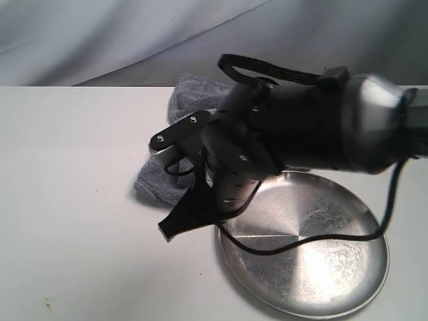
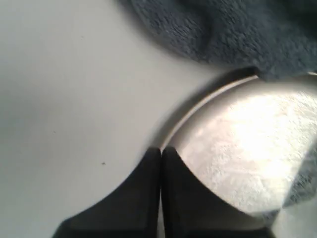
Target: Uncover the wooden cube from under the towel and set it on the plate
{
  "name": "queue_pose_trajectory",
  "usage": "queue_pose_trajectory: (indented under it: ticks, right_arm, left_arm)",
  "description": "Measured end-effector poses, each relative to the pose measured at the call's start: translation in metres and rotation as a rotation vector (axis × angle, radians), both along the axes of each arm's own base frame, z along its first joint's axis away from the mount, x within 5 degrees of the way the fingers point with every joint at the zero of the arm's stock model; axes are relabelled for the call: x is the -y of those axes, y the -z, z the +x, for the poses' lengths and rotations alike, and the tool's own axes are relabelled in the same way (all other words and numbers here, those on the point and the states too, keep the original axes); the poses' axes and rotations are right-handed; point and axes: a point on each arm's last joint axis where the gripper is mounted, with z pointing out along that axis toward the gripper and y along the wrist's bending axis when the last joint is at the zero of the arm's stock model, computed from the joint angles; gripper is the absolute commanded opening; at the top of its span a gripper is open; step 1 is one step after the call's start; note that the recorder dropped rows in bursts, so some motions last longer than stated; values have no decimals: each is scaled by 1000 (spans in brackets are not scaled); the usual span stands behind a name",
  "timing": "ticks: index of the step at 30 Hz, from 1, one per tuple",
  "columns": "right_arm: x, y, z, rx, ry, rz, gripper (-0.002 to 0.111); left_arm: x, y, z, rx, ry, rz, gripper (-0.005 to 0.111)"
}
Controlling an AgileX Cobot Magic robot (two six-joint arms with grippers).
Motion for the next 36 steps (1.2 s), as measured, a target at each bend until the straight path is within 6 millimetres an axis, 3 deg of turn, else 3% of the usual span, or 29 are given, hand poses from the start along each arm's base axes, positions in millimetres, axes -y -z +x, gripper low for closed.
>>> queue_pose_trajectory:
  ticks: [4,9,18,22,26,30,36]
  right_arm:
    - [28,-2,-2,18,69,-14,0]
    - [69,3,13,14,190,-27,0]
    - [125,3,61,38,416,25,0]
    - [143,-8,85,93,493,92,0]
    - [149,-26,107,165,536,183,0]
    - [140,-41,131,222,542,244,0]
    - [114,-34,168,219,588,385,0]
  left_arm:
    - [0,0,0,0,0,0,0]
    - [0,0,0,0,0,0,0]
    - [0,0,0,0,0,0,0]
    - [0,0,0,0,0,0,0]
    - [0,0,0,0,0,0,0]
    - [0,0,0,0,0,0,0]
    - [0,0,0,0,0,0,0]
